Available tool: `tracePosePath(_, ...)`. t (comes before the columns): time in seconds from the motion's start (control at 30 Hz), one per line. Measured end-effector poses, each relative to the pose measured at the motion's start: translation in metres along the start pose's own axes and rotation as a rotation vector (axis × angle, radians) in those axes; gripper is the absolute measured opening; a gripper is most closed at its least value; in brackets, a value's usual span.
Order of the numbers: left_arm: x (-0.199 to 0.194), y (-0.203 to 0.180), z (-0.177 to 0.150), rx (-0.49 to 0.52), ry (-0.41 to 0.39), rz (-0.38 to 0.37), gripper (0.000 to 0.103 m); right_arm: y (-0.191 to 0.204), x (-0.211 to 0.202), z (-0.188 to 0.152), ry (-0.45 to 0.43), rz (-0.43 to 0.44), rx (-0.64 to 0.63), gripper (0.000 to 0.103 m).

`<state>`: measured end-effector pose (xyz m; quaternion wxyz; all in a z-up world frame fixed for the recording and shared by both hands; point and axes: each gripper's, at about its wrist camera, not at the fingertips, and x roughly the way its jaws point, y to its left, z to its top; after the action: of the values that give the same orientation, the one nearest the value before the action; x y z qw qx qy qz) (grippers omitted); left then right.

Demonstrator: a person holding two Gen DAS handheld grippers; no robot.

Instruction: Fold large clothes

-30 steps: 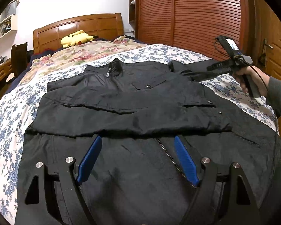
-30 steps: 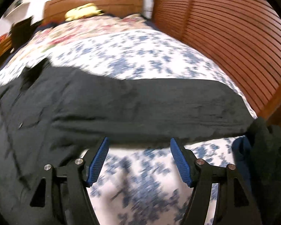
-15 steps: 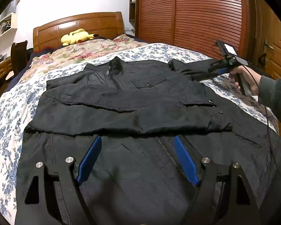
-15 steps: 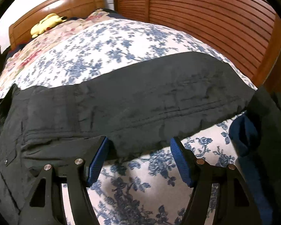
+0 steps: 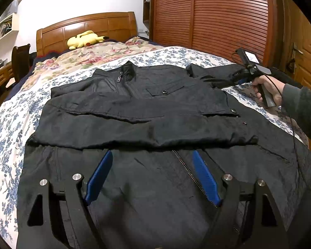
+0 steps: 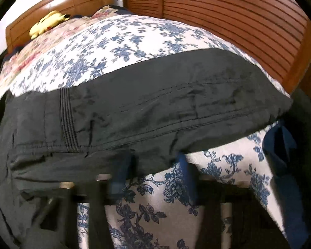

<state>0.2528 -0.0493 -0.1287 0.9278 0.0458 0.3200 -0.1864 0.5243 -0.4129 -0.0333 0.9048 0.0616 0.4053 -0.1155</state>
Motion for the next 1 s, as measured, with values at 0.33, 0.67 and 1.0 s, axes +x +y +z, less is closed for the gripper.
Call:
tracePosePath(0.33,-0.001,0.0,0.0,0.001,-0.003,0.002,0.08,0.017,-0.05,0.006,-0.137,0.096,-0.086,0.004)
tracePosePath(0.67,-0.003,0.001,0.0,-0.001,-0.009,0.005,0.08,0.105,-0.148,-0.03,-0.254,0.325,-0.356,0.004)
tracePosePath(1.0,-0.004,0.001,0.001,-0.001,-0.012,0.006,0.08,0.154,-0.17,-0.092,-0.183,0.407,-0.556,0.004)
